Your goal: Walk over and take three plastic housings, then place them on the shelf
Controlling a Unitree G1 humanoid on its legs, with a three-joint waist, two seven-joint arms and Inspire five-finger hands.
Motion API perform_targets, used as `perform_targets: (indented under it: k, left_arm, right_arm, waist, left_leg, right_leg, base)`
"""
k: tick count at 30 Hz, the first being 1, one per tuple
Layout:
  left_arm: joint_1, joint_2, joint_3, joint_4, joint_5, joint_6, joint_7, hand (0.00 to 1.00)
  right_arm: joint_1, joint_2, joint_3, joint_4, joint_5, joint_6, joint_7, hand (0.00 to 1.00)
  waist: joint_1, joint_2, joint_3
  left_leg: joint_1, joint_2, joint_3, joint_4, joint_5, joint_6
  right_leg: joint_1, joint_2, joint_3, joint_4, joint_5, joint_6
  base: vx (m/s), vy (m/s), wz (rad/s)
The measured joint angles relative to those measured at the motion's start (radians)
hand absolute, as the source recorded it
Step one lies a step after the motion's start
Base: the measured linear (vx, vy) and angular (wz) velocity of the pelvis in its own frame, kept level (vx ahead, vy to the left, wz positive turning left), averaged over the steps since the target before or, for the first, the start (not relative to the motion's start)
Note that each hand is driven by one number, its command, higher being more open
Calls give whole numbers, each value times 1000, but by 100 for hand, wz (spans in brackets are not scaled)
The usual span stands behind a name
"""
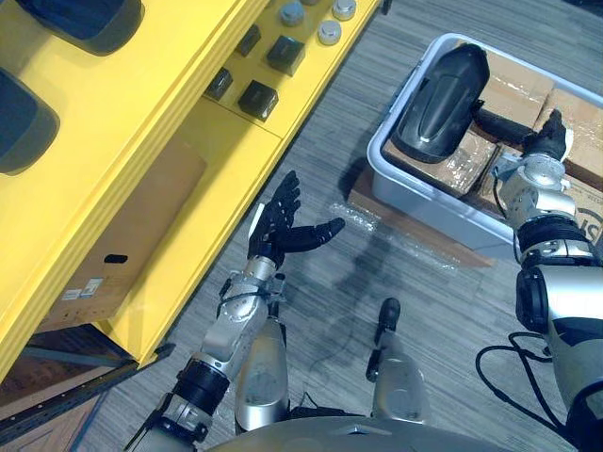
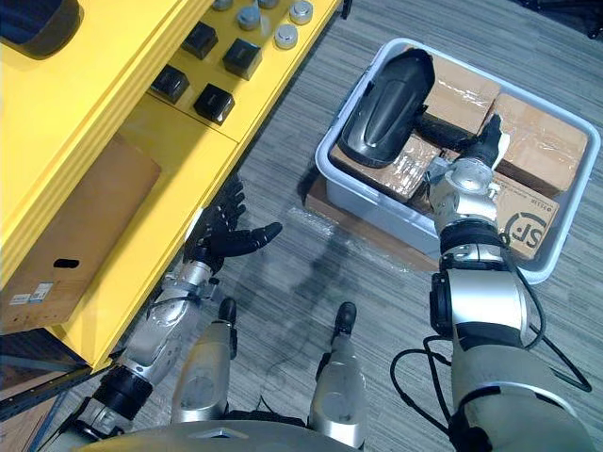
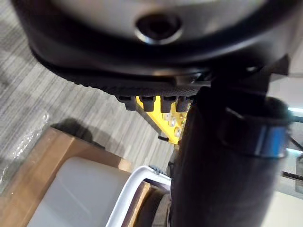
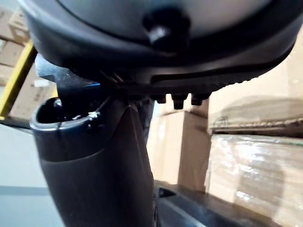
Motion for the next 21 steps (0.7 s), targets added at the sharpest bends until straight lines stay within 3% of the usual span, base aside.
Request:
perform_targets:
  k: [6,12,21]
  left_arm:
    - [-54,-22,13,124,39,-34,132,100]
    - [-85,-25,55,140,38,-108,185,100]
    - [-184,-27,91,187,20,-173,208,100]
  right_arm:
    - [-22,-9,-49,47,0,71,0,100]
    - [-46,-13,-76,60,-4,116,8,100]
    - [-111,-27,-72,101,-42,116,12,100]
  waist:
    - [-1,5,6]
    - [2,9,32]
    - [21,9,33]
  left_leg:
    - [-5,1,0,1,6,-1]
    - [-24,2,-2,12,14,-2]
    - [-73,2,-11,19,31,-3]
  right_leg:
    - [-10,0,1,10,0,0]
    - [-27,0,0,22,-2,-2]
    - [-86,0,-1,55,-4,-5]
  base:
    - [-16,10,0]
    - [-19,9,0]
    - [0,0,0]
